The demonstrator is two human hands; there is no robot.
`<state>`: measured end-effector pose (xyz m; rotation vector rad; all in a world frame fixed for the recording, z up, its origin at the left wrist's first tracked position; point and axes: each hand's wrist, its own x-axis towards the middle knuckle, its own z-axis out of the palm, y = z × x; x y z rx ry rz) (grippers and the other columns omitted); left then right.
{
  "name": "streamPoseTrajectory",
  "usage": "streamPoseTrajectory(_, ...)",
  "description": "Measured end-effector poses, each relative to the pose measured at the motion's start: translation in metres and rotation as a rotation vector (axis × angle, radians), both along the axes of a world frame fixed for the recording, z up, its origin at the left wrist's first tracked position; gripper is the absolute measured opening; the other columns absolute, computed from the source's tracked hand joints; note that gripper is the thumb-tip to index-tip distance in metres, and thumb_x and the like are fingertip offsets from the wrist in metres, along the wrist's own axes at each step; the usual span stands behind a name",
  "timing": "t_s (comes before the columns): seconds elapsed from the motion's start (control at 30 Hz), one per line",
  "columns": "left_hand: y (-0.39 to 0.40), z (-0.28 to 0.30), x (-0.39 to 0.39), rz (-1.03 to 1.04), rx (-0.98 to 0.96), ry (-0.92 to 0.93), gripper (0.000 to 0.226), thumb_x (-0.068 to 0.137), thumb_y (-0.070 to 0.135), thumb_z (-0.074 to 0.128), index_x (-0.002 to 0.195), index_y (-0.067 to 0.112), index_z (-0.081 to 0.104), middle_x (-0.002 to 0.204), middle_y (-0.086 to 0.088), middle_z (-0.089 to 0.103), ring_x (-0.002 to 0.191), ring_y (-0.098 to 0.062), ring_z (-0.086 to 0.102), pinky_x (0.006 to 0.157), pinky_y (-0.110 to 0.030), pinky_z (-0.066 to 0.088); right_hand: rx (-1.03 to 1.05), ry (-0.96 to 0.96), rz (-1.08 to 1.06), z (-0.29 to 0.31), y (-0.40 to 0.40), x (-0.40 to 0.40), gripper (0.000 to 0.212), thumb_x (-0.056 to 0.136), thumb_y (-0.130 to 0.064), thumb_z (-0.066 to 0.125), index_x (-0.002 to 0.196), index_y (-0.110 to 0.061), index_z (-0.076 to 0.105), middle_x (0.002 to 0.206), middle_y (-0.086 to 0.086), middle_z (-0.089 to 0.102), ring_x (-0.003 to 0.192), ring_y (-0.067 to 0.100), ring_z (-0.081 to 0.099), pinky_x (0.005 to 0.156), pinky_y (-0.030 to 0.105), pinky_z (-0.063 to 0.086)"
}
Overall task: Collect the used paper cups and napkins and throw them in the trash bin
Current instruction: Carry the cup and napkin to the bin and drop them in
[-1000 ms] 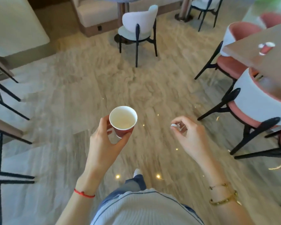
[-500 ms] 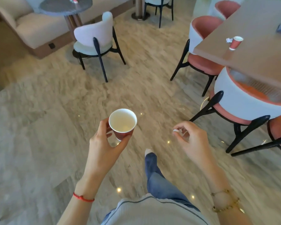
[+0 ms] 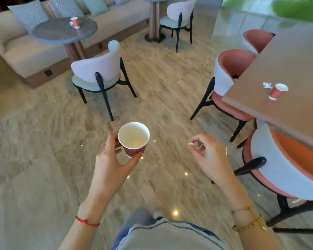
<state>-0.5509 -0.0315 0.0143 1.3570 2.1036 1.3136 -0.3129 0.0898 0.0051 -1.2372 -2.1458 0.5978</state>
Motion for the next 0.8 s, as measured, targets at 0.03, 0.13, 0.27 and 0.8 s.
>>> streamPoseTrajectory(0.03, 0.019, 0.001, -0.008, 0.004, 0.002, -0.003, 0.061, 0.063, 0.052, 0.077, 0.114, 0.044, 0.044, 0.101, 0.034, 0.058, 0.096, 0.021, 0.056, 0.075, 0.003, 0.039, 0.003, -0.006, 0.005, 0.001, 0.020, -0.009, 0.004, 0.087, -0.021, 0.067, 0.089, -0.021, 0.064, 0.085, -0.009, 0.061, 0.079, 0.003, 0.056, 0.068, 0.014, 0.044)
streamPoseTrajectory(0.13, 0.076, -0.006, -0.031, 0.008, -0.009, -0.019, 0.061, 0.063, 0.051, 0.077, 0.114, 0.040, 0.047, 0.101, 0.034, 0.058, 0.096, 0.022, 0.055, 0.075, 0.004, 0.039, -0.006, -0.025, 0.013, -0.002, 0.078, -0.032, 0.004, 0.087, -0.021, 0.067, 0.090, -0.021, 0.064, 0.086, -0.010, 0.062, 0.079, 0.004, 0.056, 0.069, 0.014, 0.044)
streamPoseTrajectory(0.27, 0.161, -0.024, -0.065, -0.006, -0.040, -0.023, 0.063, 0.063, 0.049, 0.079, 0.117, 0.036, 0.048, 0.104, 0.031, 0.059, 0.097, 0.017, 0.058, 0.074, 0.003, 0.040, -0.041, -0.009, 0.000, -0.017, 0.159, -0.064, 0.004, 0.088, -0.019, 0.067, 0.090, -0.020, 0.064, 0.086, -0.009, 0.062, 0.079, 0.004, 0.056, 0.070, 0.016, 0.045)
streamPoseTrajectory(0.8, 0.584, 0.007, -0.191, -0.279, -0.022, 0.031, 0.072, 0.060, 0.067, 0.065, 0.121, 0.035, 0.047, 0.107, 0.026, 0.060, 0.100, 0.011, 0.059, 0.078, 0.003, 0.039, -0.030, 0.056, -0.235, -0.003, 0.528, -0.174, 0.006, 0.086, -0.013, 0.067, 0.091, -0.016, 0.066, 0.091, -0.006, 0.064, 0.079, 0.003, 0.054, 0.070, 0.010, 0.040)
